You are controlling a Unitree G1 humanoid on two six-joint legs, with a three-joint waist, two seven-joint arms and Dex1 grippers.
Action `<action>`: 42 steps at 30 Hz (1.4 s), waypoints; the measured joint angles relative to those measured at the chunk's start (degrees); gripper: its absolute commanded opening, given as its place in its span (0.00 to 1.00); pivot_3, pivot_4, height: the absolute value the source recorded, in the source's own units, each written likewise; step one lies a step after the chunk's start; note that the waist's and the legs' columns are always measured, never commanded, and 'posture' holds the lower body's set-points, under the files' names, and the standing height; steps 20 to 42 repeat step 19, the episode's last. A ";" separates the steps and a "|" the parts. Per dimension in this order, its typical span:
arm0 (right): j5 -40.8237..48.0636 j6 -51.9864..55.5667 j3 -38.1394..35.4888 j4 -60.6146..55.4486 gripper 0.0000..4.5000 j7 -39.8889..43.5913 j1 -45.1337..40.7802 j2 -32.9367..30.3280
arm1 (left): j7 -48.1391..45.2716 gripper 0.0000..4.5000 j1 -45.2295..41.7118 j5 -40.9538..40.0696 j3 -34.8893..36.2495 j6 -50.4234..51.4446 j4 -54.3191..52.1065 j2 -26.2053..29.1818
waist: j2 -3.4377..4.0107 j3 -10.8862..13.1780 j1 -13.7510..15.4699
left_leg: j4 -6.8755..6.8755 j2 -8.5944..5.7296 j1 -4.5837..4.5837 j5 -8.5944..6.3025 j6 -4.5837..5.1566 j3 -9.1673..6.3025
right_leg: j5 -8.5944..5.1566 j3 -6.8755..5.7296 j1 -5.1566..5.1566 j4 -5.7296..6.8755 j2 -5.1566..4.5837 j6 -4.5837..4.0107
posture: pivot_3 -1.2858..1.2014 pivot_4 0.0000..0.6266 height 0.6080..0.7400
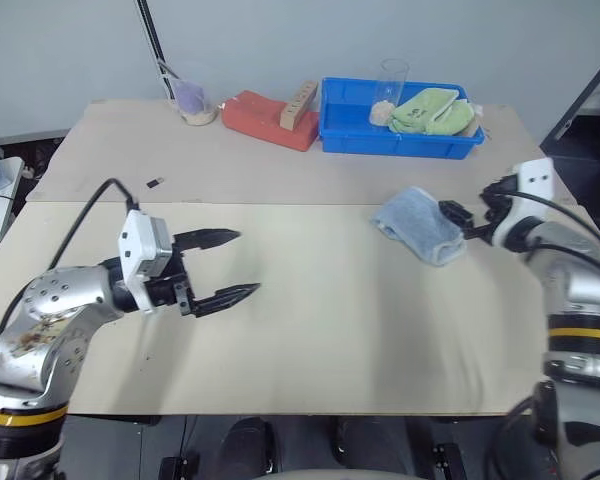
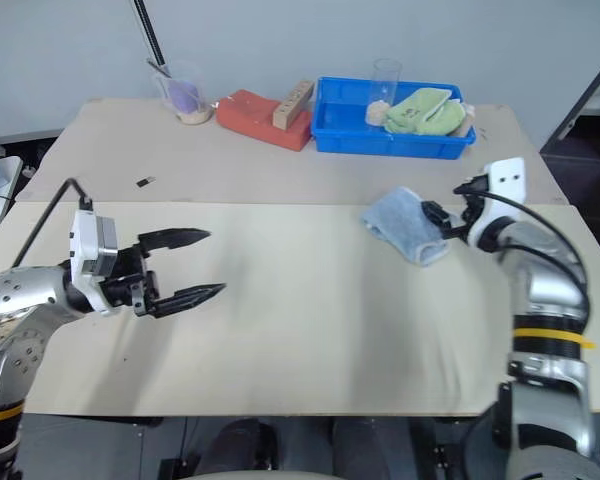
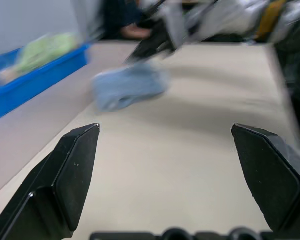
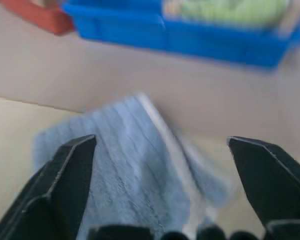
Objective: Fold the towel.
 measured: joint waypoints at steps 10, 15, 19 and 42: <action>5.79 -2.01 2.55 -17.82 1.00 25.93 16.92 -14.44 | 3.87 1.00 14.92 7.57 10.98 0.70 0.73 3.51 | -0.04 0.01 0.15 | -0.19 0.03 0.16 0.01 -0.01 0.11 | -0.03 0.00 0.03 -0.06 -0.08 -0.03 | 0.52 0.24 0.82; 6.19 -1.95 2.34 -18.64 1.00 26.36 18.09 -14.48 | 4.08 1.00 17.09 7.38 12.57 0.92 0.51 2.66 | -0.07 0.02 0.77 | -0.20 0.03 0.29 0.02 -0.03 0.21 | -0.07 0.01 0.07 -0.03 -0.08 -0.07 | 0.52 0.24 0.82; 6.15 -1.96 2.49 -18.43 1.00 26.14 17.76 -14.28 | 4.23 1.00 17.04 7.39 12.57 0.86 0.51 2.27 | -0.08 0.02 1.28 | -0.20 0.03 0.29 0.02 -0.03 0.26 | -0.07 0.00 0.05 -0.02 -0.06 -0.11 | 0.52 0.24 0.82; 6.15 -1.96 2.49 -18.43 1.00 26.14 17.76 -14.28 | 4.23 1.00 17.04 7.39 12.57 0.86 0.51 2.27 | -0.08 0.02 1.28 | -0.20 0.03 0.29 0.02 -0.03 0.26 | -0.07 0.00 0.05 -0.02 -0.06 -0.11 | 0.52 0.24 0.82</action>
